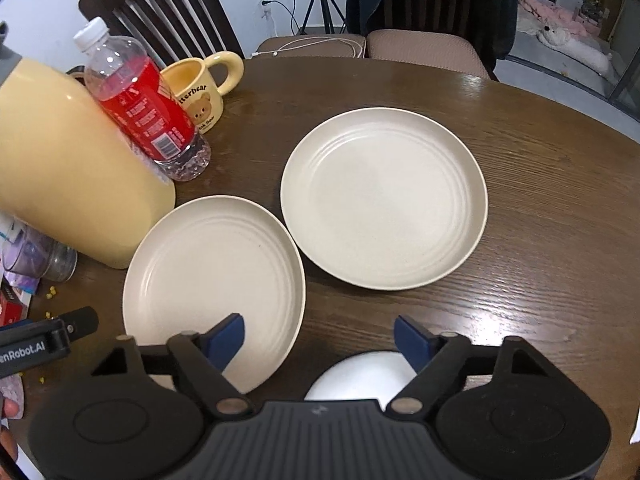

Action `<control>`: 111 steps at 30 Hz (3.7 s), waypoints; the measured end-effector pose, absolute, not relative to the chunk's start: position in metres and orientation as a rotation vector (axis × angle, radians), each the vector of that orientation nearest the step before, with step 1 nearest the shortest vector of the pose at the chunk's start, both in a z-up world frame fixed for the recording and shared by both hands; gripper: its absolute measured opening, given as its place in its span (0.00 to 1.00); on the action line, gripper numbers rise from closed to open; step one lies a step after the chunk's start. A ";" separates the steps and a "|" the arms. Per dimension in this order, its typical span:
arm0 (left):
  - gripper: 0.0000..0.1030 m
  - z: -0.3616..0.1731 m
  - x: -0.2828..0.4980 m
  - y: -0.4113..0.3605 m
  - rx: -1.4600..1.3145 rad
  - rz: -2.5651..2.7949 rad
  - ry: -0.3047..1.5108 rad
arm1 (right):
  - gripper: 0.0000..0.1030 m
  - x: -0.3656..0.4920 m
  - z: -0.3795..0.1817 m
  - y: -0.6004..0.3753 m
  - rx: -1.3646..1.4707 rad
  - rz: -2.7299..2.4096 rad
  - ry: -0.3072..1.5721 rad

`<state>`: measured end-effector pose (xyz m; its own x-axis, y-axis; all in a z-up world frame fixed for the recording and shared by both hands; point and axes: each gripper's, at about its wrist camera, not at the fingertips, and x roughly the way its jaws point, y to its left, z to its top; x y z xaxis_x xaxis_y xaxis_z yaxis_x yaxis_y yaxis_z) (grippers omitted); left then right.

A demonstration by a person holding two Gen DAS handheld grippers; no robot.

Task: Organize plates and bowls
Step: 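Close the right gripper on a cream plate rim while the left gripper approaches another, then close the left gripper on the other cream plate rim, then lift the held cream plate with the right gripper while the left gripper lifts its plate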

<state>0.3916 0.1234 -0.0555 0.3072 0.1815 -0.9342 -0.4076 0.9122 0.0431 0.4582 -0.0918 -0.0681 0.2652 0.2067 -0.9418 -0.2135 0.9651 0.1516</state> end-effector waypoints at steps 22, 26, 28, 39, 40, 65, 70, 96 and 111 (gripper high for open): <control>0.72 -0.109 0.418 0.139 -0.261 0.421 1.258 | 0.28 0.479 -0.116 -0.078 0.023 0.328 1.333; 0.61 -0.115 0.420 0.141 -0.262 0.423 1.264 | 0.24 0.480 -0.121 -0.076 0.033 0.333 1.336; 0.55 -0.118 0.421 0.143 -0.266 0.427 1.271 | 0.22 0.481 -0.123 -0.074 0.028 0.328 1.340; 0.36 -0.127 0.429 0.147 -0.282 0.418 1.293 | 0.15 0.485 -0.127 -0.069 0.040 0.340 1.347; 0.36 -0.128 0.429 0.147 -0.282 0.419 1.295 | 0.13 0.486 -0.128 -0.069 0.042 0.340 1.348; 0.15 -0.139 0.435 0.139 -0.286 0.354 1.293 | 0.05 0.491 -0.141 -0.070 0.076 0.338 1.340; 0.14 -0.138 0.436 0.133 -0.265 0.352 1.292 | 0.05 0.490 -0.140 -0.071 0.076 0.339 1.332; 0.14 -0.110 0.431 0.118 -0.214 0.335 1.227 | 0.05 0.484 -0.116 -0.080 0.058 0.346 1.246; 0.14 -0.076 0.432 0.103 -0.199 0.310 1.158 | 0.05 0.478 -0.081 -0.099 0.069 0.330 1.170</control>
